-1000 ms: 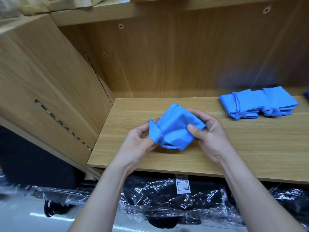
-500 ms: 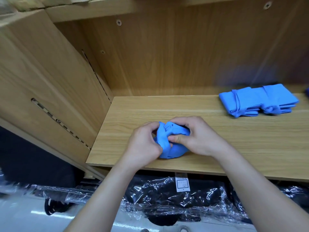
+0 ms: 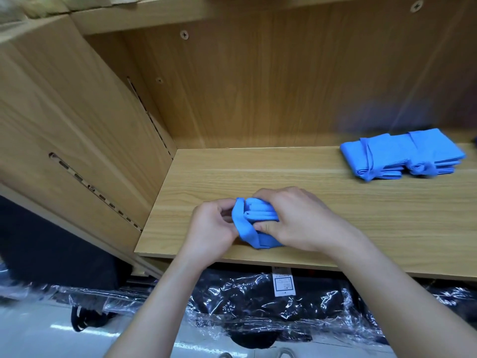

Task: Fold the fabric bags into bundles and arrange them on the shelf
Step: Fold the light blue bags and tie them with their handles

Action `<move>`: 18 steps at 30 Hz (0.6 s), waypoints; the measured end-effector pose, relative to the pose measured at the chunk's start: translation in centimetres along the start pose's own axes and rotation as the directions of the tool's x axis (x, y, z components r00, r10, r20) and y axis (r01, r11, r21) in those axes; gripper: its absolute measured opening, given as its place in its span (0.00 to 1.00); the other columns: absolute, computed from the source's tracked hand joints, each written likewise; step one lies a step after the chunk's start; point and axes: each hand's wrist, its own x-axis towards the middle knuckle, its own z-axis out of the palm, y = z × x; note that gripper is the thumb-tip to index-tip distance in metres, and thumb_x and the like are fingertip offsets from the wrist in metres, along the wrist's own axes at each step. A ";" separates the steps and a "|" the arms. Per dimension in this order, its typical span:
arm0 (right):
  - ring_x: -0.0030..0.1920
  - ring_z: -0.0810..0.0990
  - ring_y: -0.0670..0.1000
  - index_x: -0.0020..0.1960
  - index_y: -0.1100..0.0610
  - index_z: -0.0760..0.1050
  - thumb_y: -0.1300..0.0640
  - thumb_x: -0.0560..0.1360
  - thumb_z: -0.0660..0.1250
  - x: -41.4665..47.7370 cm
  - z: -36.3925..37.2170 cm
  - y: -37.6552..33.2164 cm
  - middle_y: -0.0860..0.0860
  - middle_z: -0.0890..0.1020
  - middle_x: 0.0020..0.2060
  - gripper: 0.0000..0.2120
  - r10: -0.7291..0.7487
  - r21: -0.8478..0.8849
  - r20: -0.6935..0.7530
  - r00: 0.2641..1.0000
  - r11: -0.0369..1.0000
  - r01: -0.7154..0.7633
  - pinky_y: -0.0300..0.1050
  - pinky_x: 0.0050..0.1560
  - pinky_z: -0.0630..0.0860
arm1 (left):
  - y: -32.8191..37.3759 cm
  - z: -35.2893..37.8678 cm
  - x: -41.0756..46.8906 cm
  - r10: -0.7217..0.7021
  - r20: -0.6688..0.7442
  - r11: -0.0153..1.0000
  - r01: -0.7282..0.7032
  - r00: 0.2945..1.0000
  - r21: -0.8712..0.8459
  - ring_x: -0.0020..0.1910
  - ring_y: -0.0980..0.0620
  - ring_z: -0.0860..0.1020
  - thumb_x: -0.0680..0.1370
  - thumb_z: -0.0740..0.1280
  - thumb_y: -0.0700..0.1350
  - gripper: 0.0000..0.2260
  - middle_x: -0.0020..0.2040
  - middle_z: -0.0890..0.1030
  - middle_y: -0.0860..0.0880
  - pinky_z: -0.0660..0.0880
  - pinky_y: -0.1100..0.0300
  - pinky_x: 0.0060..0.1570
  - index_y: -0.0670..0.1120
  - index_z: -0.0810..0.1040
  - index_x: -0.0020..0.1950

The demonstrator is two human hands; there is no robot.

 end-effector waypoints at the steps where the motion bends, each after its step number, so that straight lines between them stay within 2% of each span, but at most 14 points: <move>1: 0.50 0.79 0.52 0.59 0.47 0.75 0.41 0.71 0.69 -0.2 0.2 0.3 0.45 0.82 0.48 0.19 0.021 0.086 -0.039 0.999 0.996 -0.018 0.50 0.50 0.75 | -0.1 0.0 0.0 0.005 -0.022 1.000 -0.005 1.000 -0.002 0.41 0.58 0.82 0.69 0.70 0.26 0.16 0.41 0.86 0.52 0.78 0.61 0.44 0.48 0.84 0.42; 3: 0.48 0.80 0.48 0.56 0.46 0.78 0.38 0.68 0.69 -0.5 0.6 0.9 0.44 0.84 0.45 0.20 0.064 0.277 -0.110 0.992 0.960 -0.031 0.50 0.51 0.76 | -0.6 0.0 -0.1 -0.007 -0.050 0.999 0.005 0.999 -0.044 0.43 0.58 0.82 0.69 0.70 0.25 0.18 0.42 0.86 0.53 0.77 0.64 0.44 0.49 0.83 0.44; 5: 0.45 0.81 0.48 0.52 0.47 0.81 0.42 0.70 0.69 -0.7 1.3 0.9 0.44 0.84 0.43 0.14 0.060 0.357 -0.177 0.982 0.934 0.008 0.50 0.49 0.76 | -0.7 0.0 -0.4 -0.043 -0.029 0.990 0.039 0.999 -0.135 0.45 0.56 0.83 0.69 0.71 0.25 0.17 0.45 0.86 0.52 0.77 0.66 0.45 0.46 0.83 0.47; 7: 0.44 0.81 0.48 0.50 0.48 0.82 0.46 0.72 0.68 -0.6 1.9 1.0 0.44 0.84 0.41 0.10 0.050 0.300 -0.249 0.967 0.953 0.029 0.50 0.46 0.77 | -0.8 0.0 -0.4 -0.090 0.028 0.972 0.094 0.996 -0.215 0.48 0.54 0.83 0.69 0.71 0.25 0.17 0.48 0.86 0.48 0.77 0.64 0.49 0.43 0.83 0.51; 9: 0.41 0.80 0.49 0.49 0.49 0.82 0.45 0.73 0.65 -0.5 2.3 0.6 0.44 0.83 0.39 0.12 0.030 0.216 -0.270 0.962 0.976 0.030 0.48 0.42 0.77 | -0.6 -0.6 -0.6 -0.186 0.102 0.924 0.209 0.977 -0.319 0.49 0.51 0.82 0.68 0.69 0.27 0.16 0.49 0.85 0.45 0.78 0.60 0.52 0.42 0.84 0.51; 12: 0.37 0.80 0.54 0.46 0.51 0.82 0.43 0.72 0.59 -0.3 2.9 -0.1 0.47 0.81 0.35 0.16 -0.088 -0.006 -0.308 0.947 0.996 0.091 0.47 0.38 0.77 | 0.4 -1.7 -0.6 -0.359 0.157 0.816 0.391 0.920 -0.426 0.45 0.52 0.82 0.70 0.68 0.34 0.09 0.45 0.85 0.44 0.78 0.60 0.47 0.41 0.85 0.46; 15: 0.34 0.79 0.55 0.43 0.53 0.82 0.45 0.71 0.59 -0.1 3.3 -0.7 0.48 0.79 0.32 0.16 -0.169 -0.108 -0.343 0.924 0.984 0.139 0.45 0.35 0.77 | 0.8 -2.5 -0.4 -0.383 0.091 0.889 0.393 0.919 -0.234 0.43 0.53 0.81 0.75 0.70 0.40 0.04 0.42 0.85 0.46 0.76 0.63 0.45 0.42 0.85 0.45; 18: 0.33 0.77 0.55 0.39 0.55 0.80 0.49 0.71 0.62 -0.1 3.3 -1.1 0.48 0.77 0.29 0.12 -0.188 -0.167 -0.348 0.918 0.976 0.137 0.44 0.31 0.75 | 1.2 -2.6 -0.1 -0.262 0.039 0.964 0.260 0.964 0.051 0.36 0.53 0.75 0.74 0.74 0.45 0.07 0.36 0.82 0.47 0.69 0.58 0.41 0.42 0.85 0.44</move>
